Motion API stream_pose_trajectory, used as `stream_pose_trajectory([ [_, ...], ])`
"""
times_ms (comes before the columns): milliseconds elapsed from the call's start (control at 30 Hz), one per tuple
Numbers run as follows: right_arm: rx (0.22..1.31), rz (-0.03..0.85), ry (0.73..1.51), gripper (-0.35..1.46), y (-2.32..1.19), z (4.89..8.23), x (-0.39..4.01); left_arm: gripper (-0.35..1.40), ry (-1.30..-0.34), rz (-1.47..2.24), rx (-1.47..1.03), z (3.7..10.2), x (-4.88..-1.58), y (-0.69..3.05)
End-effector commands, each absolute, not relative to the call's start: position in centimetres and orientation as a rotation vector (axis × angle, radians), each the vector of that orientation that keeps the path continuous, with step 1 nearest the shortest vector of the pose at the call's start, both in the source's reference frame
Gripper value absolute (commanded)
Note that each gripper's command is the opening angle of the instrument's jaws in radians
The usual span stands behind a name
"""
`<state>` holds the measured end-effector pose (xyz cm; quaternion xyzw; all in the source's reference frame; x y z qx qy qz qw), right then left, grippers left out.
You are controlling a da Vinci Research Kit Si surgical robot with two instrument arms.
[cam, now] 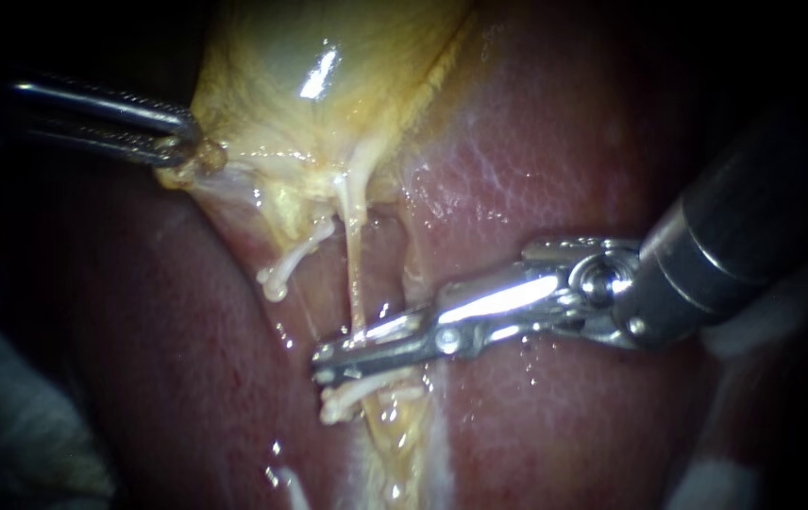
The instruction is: Going back second clip right tube
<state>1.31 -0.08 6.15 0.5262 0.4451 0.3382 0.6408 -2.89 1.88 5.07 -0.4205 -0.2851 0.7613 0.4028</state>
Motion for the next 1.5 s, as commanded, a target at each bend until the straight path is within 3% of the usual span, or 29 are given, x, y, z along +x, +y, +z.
stream_pose_trajectory([
  [33, 1.198, 0.770, 1.015, -0.27, -0.09, 6.17, 1.32, -0.35, -0.720, 1.924, -1.062, 5.07, -2.89, 1.88],
  [133, 1.187, 0.771, 1.017, 0.20, -0.15, 6.27, 1.35, -0.35, -0.721, 1.924, -1.063, 5.08, -2.89, 1.88],
  [267, 1.103, 0.725, 1.057, 0.43, -0.26, 6.57, 1.40, -0.35, -0.721, 1.924, -1.063, 5.09, -2.88, 1.89],
  [467, 0.937, 0.721, 1.107, 0.50, -0.23, 6.92, 1.34, -0.35, -0.718, 1.924, -1.063, 5.11, -2.86, 1.90],
  [767, 0.858, 0.683, 1.134, 0.50, -0.09, 6.84, 1.15, -0.35, -0.719, 1.924, -1.063, 5.11, -2.86, 1.90],
  [833, 0.830, 0.631, 1.143, 0.50, -0.12, 6.82, 1.09, -0.35, -0.719, 1.924, -1.063, 5.11, -2.86, 1.90],
  [967, 0.682, 0.446, 1.169, 0.50, -0.15, 6.69, 0.88, -0.35, -0.719, 1.925, -1.063, 5.11, -2.84, 1.90],
  [1133, 0.546, 0.253, 1.119, 0.50, -0.10, 6.38, 0.54, -0.35, -0.716, 1.924, -1.063, 5.11, -2.83, 1.90],
  [1267, 0.496, 0.192, 1.075, 0.50, -0.11, 6.17, 0.33, -0.35, -0.716, 1.924, -1.063, 5.11, -2.83, 1.91],
  [1500, 0.476, 0.171, 1.076, 0.50, -0.03, 5.90, 0.17, -0.35, -0.716, 1.925, -1.063, 5.14, -2.83, 1.92],
])
